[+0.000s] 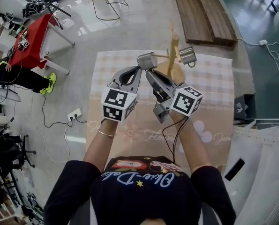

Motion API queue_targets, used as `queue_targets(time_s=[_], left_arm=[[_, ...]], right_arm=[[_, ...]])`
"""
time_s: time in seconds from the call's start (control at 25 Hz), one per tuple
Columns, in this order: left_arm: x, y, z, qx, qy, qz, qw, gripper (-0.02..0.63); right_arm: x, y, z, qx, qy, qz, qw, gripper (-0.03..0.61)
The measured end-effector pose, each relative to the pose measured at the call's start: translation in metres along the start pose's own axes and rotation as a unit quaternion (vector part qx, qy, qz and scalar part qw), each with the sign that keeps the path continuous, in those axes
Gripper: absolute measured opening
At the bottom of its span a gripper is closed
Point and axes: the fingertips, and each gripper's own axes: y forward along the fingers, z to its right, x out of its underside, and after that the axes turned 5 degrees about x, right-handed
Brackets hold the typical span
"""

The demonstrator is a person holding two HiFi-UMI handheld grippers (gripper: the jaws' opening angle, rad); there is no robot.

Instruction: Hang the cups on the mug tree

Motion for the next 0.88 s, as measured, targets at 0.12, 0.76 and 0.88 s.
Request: queue_targets(time_s=[0.12, 0.76, 0.88], left_arm=[[-0.0007, 0.0000, 0.0006, 0.000, 0.001, 0.001, 1.0000, 0.008], [-0.0080, 0.0022, 0.0047, 0.000, 0.019, 0.003, 0.9998, 0.008], [-0.0099, 0.0021, 0.0047, 0.001, 0.021, 0.004, 0.9998, 0.008]], right_arm=[[-0.0005, -0.0005, -0.0004, -0.002, 0.005, 0.002, 1.000, 0.049], [-0.0050, -0.0047, 0.0008, -0.015, 0.052, 0.020, 0.998, 0.049], [-0.0064, -0.0044, -0.0001, -0.018, 0.061, 0.025, 0.998, 0.049]])
